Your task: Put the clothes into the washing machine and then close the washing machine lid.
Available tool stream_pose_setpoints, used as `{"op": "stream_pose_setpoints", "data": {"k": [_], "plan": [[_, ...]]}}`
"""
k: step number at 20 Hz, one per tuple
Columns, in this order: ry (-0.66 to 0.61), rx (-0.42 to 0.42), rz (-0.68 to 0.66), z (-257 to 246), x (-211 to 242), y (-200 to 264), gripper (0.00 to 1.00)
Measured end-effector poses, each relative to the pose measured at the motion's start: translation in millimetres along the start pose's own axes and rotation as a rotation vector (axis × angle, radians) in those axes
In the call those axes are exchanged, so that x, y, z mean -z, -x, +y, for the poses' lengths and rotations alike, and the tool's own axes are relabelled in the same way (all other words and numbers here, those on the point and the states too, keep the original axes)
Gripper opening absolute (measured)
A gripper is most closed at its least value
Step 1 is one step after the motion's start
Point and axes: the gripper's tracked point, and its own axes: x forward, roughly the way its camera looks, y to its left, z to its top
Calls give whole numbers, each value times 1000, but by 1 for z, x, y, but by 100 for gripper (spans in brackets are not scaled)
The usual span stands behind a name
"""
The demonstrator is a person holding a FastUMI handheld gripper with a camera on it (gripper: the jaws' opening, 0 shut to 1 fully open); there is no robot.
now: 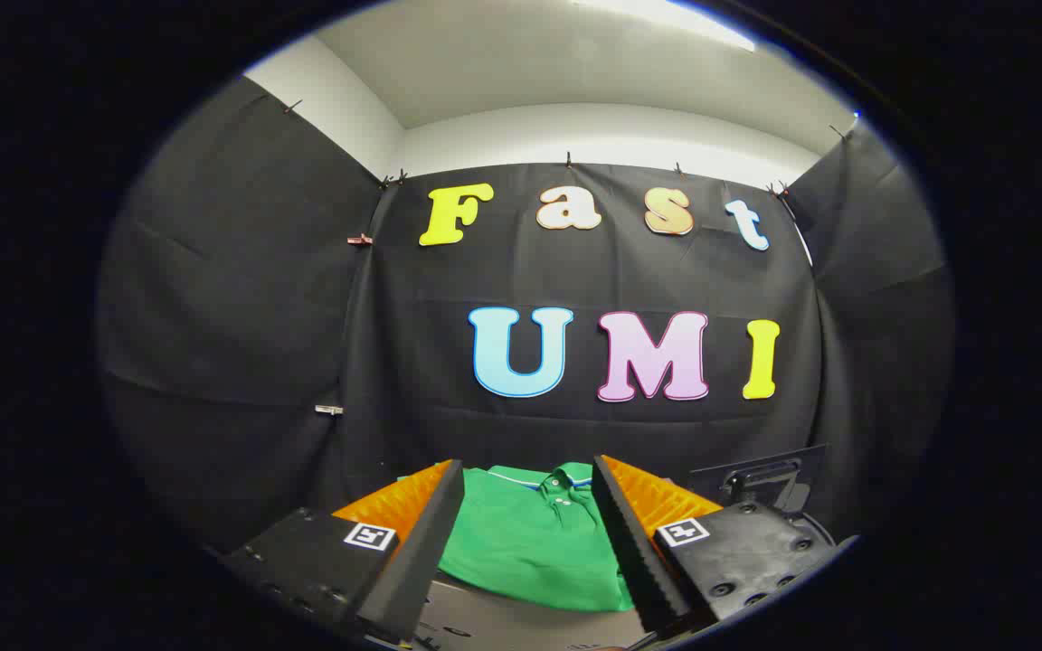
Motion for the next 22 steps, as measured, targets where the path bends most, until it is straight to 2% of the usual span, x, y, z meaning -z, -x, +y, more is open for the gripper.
{"op": "stream_pose_setpoints", "data": {"k": [9,16,22], "plan": [[44,21,-26,-3,-6,0,89],[78,76,7,-19,5,-9,89],[115,96,58,-38,9,-37,89]]}}
